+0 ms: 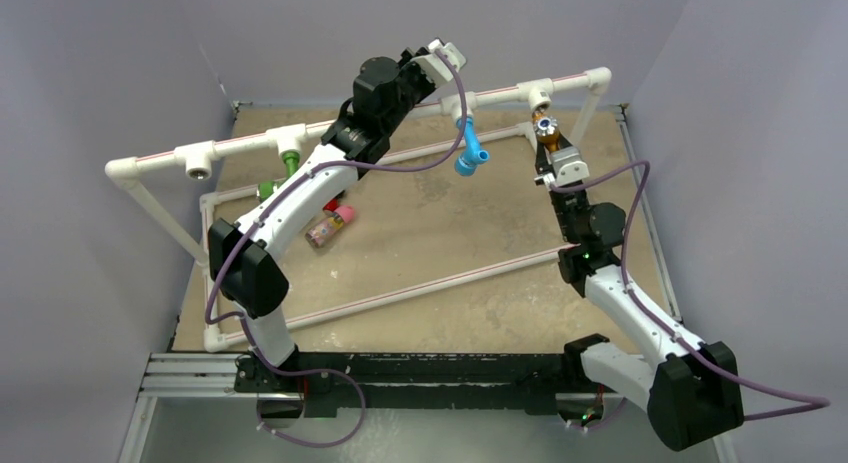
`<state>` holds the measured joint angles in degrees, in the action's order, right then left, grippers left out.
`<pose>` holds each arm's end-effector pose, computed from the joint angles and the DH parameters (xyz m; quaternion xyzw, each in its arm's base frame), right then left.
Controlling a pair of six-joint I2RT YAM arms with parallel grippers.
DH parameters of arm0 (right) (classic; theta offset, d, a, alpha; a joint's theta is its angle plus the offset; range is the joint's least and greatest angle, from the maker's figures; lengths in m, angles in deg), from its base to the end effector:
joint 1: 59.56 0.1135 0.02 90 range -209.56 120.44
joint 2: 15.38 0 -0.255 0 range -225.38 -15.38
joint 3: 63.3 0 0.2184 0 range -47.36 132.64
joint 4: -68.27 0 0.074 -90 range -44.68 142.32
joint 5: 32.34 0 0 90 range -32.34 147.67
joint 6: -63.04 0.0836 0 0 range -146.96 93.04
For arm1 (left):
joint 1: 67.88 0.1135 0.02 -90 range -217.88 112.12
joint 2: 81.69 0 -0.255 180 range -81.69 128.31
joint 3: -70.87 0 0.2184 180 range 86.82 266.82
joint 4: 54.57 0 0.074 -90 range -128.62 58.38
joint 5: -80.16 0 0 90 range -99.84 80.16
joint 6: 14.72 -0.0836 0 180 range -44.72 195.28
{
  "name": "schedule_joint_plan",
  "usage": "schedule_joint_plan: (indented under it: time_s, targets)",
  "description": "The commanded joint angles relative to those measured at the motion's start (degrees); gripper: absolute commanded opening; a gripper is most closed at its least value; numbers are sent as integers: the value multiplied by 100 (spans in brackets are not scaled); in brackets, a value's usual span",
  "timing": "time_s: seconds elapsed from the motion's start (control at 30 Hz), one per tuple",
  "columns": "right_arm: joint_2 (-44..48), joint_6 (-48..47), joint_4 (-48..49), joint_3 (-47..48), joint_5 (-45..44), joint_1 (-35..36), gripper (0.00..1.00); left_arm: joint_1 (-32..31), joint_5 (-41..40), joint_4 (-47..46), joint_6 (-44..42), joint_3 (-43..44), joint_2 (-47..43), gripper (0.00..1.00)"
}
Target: Install the water faucets
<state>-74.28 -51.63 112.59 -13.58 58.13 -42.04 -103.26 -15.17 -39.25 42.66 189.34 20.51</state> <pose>0.2218 0.0707 0.3877 -0.1692 0.4285 -0.0535 0.8860 0.3639 -0.2489 0.4265 0.3642 0.5992 0.0154 0.7128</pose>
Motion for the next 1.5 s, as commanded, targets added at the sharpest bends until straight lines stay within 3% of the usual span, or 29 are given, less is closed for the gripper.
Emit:
schedule_joint_plan:
  time_s: [0.0,1.47]
  targets:
    - [14,67,603,281,-161,3,0,-309,1343,932,370,-296,198,0]
    - [-191,744,1164,-185,-82,-209,0,-312,1323,928,348,-281,270,0]
